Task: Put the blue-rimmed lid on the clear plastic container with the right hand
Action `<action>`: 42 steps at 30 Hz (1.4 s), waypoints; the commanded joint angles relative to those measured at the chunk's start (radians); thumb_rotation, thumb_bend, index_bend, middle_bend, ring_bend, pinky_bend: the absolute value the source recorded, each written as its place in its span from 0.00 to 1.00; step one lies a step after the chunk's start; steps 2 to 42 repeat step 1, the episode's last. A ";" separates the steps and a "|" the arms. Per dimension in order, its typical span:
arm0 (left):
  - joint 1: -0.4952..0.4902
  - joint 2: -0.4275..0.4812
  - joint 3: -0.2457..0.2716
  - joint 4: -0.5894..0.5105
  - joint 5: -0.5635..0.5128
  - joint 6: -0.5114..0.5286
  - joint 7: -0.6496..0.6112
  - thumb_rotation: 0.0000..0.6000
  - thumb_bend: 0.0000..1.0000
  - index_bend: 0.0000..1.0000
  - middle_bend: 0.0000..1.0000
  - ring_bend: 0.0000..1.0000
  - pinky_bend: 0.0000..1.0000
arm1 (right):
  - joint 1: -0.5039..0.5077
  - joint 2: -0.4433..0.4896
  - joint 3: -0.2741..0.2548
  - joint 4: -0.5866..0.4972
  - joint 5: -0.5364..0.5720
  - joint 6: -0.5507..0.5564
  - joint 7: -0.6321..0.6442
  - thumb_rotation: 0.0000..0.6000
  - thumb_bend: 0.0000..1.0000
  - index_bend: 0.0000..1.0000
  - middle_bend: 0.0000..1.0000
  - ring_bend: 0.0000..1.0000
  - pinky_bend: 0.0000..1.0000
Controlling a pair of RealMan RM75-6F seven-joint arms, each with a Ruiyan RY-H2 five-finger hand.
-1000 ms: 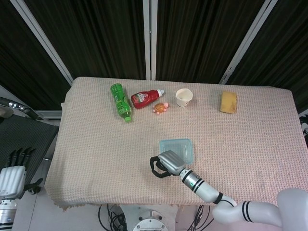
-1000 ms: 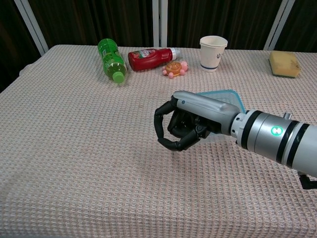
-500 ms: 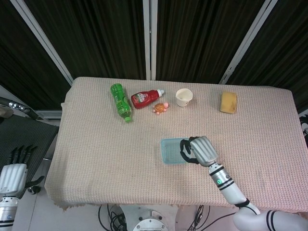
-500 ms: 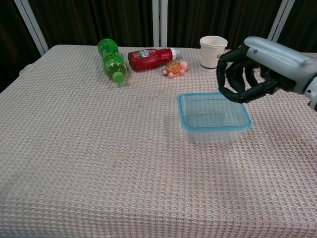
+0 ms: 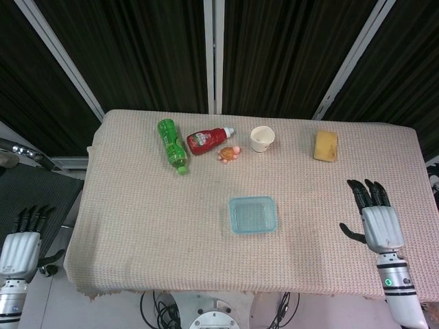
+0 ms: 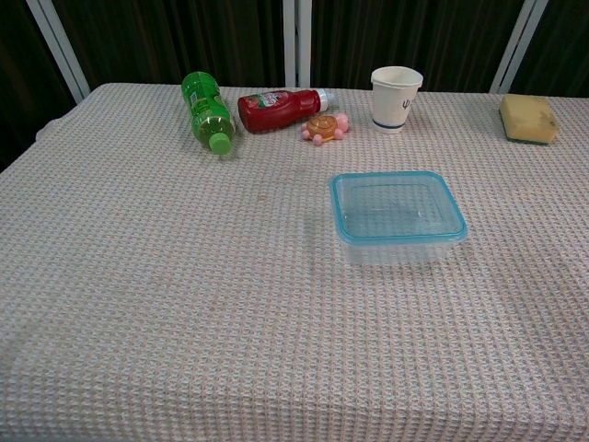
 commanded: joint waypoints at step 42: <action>0.000 0.002 0.001 -0.008 0.001 0.002 0.011 1.00 0.00 0.12 0.08 0.00 0.00 | -0.033 0.009 -0.013 0.009 -0.026 0.034 0.036 1.00 0.11 0.01 0.10 0.00 0.00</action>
